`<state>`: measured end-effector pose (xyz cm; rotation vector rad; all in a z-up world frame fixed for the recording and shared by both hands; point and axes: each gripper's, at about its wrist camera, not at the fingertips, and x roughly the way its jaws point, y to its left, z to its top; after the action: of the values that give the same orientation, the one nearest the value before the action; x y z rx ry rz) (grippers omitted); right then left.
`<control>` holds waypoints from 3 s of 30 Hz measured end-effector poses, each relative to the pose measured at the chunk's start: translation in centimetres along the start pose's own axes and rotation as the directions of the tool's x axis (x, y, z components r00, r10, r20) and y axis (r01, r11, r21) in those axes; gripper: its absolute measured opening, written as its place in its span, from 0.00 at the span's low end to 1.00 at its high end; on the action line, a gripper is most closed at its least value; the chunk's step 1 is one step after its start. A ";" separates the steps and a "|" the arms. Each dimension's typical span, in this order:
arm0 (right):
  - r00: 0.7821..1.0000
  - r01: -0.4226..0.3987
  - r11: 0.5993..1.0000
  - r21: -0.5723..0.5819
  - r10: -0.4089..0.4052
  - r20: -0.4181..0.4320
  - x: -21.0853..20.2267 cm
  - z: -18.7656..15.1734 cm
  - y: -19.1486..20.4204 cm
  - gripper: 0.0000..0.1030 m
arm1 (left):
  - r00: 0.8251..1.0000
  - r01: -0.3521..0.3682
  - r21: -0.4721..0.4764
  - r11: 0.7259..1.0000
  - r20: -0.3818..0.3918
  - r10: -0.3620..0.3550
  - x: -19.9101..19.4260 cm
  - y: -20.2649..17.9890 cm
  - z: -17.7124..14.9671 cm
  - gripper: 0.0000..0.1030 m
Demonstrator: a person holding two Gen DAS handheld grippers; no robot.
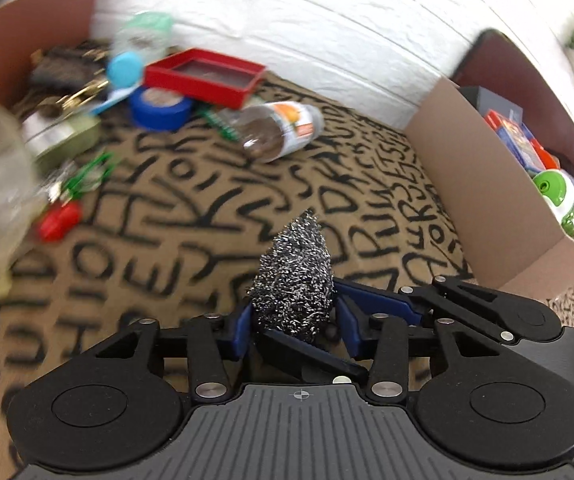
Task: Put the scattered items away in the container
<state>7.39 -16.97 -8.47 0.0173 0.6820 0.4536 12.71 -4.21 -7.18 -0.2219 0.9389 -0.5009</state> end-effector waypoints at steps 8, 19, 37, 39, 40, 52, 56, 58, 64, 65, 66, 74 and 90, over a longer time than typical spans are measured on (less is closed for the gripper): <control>1.000 0.001 0.999 -0.034 -0.001 -0.002 -0.7 -0.4 2.1 0.60 | 1.000 0.013 -0.056 0.998 0.026 -0.012 -0.5 1.3 -0.1 0.61; 0.999 0.019 0.999 -0.036 -0.020 -0.033 0.3 -0.4 2.4 0.58 | 1.000 0.004 -0.023 1.000 0.018 -0.003 -0.1 1.3 0.0 0.57; 0.996 -0.031 0.992 -0.122 0.041 0.078 -0.5 6.0 7.1 0.53 | 0.968 -0.068 -0.023 0.997 0.241 0.072 -9.2 3.9 4.0 0.53; 0.993 -0.042 0.988 -0.147 0.058 0.101 -0.1 7.5 8.2 0.53 | 0.958 -0.082 -0.034 0.996 0.273 0.088 -10.5 4.9 5.2 0.53; 0.991 -0.049 0.986 -0.157 0.067 0.112 0.2 8.2 8.7 0.53 | 0.953 -0.088 -0.038 0.995 0.288 0.095 -11.2 5.5 5.8 0.53; 0.974 -0.074 0.975 -0.211 0.116 0.193 6.8 18.3 11.9 0.53 | 0.925 -0.084 -0.102 0.991 0.362 0.116 -13.1 13.7 16.6 0.54; 0.972 -0.060 0.977 -0.207 0.105 0.210 10.1 21.2 11.6 0.53 | 0.930 -0.035 -0.142 0.989 0.357 0.084 -12.1 17.1 20.4 0.54; 0.972 -0.055 0.978 -0.201 0.099 0.214 11.8 22.5 11.3 0.53 | 0.930 -0.031 -0.155 0.987 0.357 0.086 -11.1 18.2 22.0 0.54; 0.976 -0.040 0.980 -0.195 0.080 0.203 17.0 25.7 10.0 0.53 | 0.935 -0.029 -0.166 0.986 0.345 0.086 -7.8 20.6 25.6 0.55; 0.977 -0.041 0.981 -0.192 0.080 0.199 17.7 26.0 9.6 0.53 | 0.936 -0.030 -0.167 0.985 0.342 0.086 -7.2 21.0 26.0 0.55; 0.977 -0.043 0.981 -0.189 0.081 0.195 18.4 26.2 9.3 0.52 | 0.936 -0.032 -0.168 0.985 0.340 0.089 -6.6 21.3 26.4 0.55; 0.985 -0.026 0.978 -0.207 0.061 0.163 22.7 25.8 7.9 0.64 | 0.934 0.068 -0.218 0.974 0.357 0.015 -4.9 23.5 27.6 0.88; 0.984 0.002 0.989 -0.150 0.025 0.177 15.7 24.0 7.2 0.99 | 0.940 -0.116 -0.096 0.989 0.311 0.141 -8.3 17.7 23.1 1.00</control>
<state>29.93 -0.93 1.90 -0.0793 0.4709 0.5074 33.00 14.53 5.17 -0.2988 0.6527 -0.2965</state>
